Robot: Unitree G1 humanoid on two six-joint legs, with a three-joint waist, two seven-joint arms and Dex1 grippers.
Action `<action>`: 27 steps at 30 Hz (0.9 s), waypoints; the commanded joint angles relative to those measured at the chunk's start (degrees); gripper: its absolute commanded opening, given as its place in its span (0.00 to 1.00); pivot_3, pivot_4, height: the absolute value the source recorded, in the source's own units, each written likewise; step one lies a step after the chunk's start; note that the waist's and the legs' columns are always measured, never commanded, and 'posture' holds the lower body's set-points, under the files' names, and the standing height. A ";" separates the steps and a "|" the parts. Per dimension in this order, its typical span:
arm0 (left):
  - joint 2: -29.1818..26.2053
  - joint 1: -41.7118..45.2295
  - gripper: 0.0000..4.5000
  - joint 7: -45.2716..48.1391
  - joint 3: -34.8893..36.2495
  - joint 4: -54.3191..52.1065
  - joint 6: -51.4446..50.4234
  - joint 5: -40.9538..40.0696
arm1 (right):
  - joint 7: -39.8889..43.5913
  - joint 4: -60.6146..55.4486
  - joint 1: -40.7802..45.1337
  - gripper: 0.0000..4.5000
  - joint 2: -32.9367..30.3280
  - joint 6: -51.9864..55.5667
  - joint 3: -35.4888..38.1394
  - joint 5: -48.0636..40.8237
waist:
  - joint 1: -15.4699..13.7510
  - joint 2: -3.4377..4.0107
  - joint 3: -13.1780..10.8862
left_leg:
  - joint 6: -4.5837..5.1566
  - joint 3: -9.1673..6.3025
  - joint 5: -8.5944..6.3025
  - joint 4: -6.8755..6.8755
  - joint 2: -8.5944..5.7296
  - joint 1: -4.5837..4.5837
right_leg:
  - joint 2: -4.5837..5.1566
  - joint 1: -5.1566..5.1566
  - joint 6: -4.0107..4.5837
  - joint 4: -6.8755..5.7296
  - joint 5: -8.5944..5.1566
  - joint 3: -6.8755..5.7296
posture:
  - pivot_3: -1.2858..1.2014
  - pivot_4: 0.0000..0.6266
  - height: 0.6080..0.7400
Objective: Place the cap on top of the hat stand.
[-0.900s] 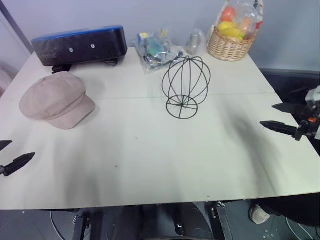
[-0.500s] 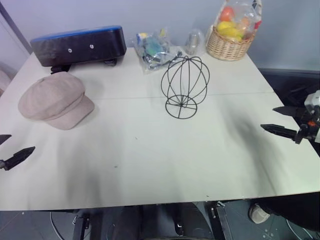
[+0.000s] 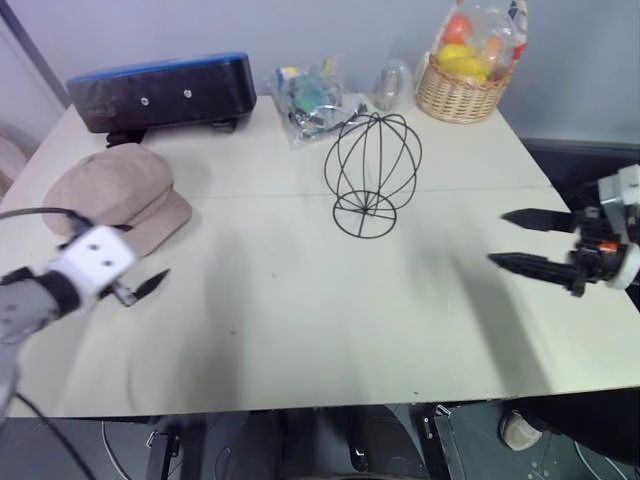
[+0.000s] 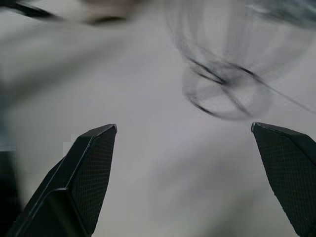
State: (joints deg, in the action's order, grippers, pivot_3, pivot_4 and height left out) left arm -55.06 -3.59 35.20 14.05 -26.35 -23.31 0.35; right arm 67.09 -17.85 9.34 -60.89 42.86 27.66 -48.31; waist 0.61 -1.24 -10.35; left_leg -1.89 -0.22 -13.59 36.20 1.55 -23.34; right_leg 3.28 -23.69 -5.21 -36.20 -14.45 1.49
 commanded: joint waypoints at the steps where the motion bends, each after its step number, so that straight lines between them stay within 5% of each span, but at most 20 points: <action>1: 1.61 4.67 1.00 -7.83 -8.39 0.18 -1.23 12.29 | -6.16 -8.65 0.70 1.00 1.20 5.61 4.05 -9.65 | 0.04 -0.02 0.00 | 0.00 0.00 0.00 0.01 0.00 0.00 | -0.02 0.00 0.00 0.00 0.00 0.00 | 0.52 0.24 1.00; 7: 9.63 14.95 1.00 -16.08 -21.63 9.75 -6.69 26.76 | -17.67 -14.43 5.90 1.00 0.92 10.47 5.42 -25.60 | -0.11 -0.12 -0.02 | 0.01 -0.04 0.00 0.05 -0.05 0.00 | 0.00 0.06 -0.01 0.02 0.01 -0.01 | 0.52 0.24 1.00; 14: 15.34 25.54 1.00 -24.41 -24.75 28.81 -4.52 32.16 | -26.06 -14.69 9.34 1.00 -2.33 11.32 6.83 -37.99 | -0.16 -0.26 -0.02 | 0.03 -0.13 0.00 0.10 -0.03 -0.03 | -0.02 0.09 -0.07 0.00 0.04 -0.06 | 0.52 0.24 1.00; 27: 18.62 33.67 1.00 -29.56 -25.49 47.04 -1.10 33.32 | -29.00 -16.59 7.12 1.00 -3.99 10.02 6.37 -37.86 | -0.17 -0.24 0.01 | 0.04 -0.14 0.00 0.15 0.00 -0.01 | 0.01 0.12 -0.17 -0.06 0.10 -0.07 | 0.52 0.24 1.00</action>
State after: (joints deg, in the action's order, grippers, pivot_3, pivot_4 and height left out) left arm -36.24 29.37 6.17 -11.43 18.54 -24.92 33.05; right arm 38.50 -33.78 15.96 -64.19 54.26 32.79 -86.17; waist 0.44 -1.49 -10.34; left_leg -1.86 -0.36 -13.59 36.35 1.55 -23.34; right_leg 3.30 -23.57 -5.38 -36.25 -14.34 1.42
